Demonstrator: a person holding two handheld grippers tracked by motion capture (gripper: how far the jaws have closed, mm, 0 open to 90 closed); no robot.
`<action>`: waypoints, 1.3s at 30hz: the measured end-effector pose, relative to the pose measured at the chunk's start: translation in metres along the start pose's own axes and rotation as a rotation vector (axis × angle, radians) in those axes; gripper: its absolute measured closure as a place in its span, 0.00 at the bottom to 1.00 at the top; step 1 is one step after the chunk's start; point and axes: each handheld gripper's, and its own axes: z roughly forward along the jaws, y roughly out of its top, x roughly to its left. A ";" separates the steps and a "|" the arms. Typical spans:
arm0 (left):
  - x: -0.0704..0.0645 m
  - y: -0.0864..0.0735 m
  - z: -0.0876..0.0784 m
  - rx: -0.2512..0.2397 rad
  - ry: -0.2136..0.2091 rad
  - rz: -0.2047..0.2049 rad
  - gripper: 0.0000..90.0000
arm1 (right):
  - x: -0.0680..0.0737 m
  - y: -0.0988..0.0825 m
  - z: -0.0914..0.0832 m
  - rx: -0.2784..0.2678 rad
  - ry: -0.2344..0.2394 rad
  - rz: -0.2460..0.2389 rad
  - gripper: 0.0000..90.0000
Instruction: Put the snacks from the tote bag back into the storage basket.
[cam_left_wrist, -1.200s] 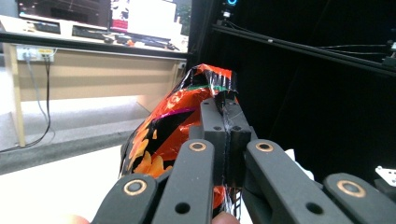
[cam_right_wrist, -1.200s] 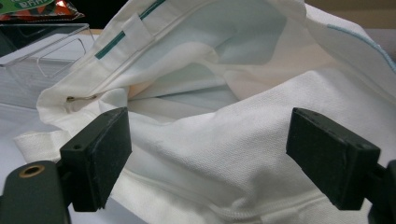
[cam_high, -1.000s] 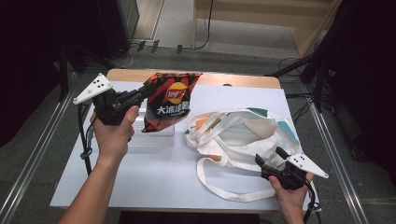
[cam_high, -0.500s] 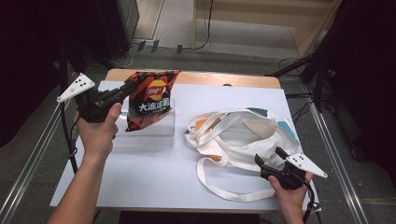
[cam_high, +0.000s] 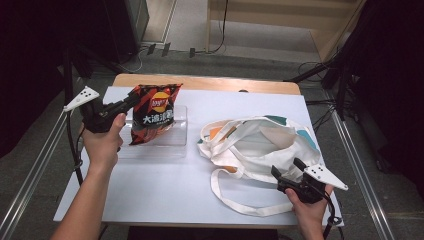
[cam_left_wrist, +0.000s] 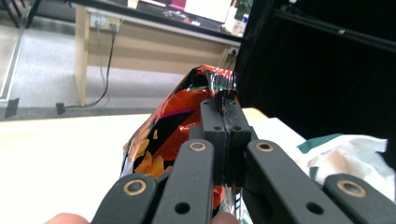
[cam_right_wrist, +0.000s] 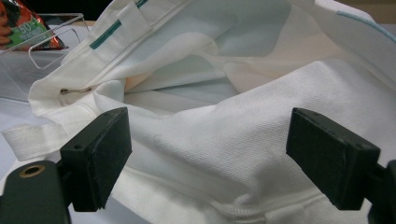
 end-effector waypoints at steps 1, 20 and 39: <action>0.003 -0.002 0.001 0.012 -0.001 -0.006 1.00 | 0.000 0.000 0.000 0.001 0.000 0.002 0.16; 0.016 -0.068 -0.004 0.145 0.212 -0.113 0.45 | 0.000 -0.001 0.002 0.013 -0.005 -0.004 0.16; 0.021 -0.069 -0.008 0.168 -0.126 -0.034 1.00 | 0.001 -0.004 0.004 0.032 -0.012 -0.003 0.16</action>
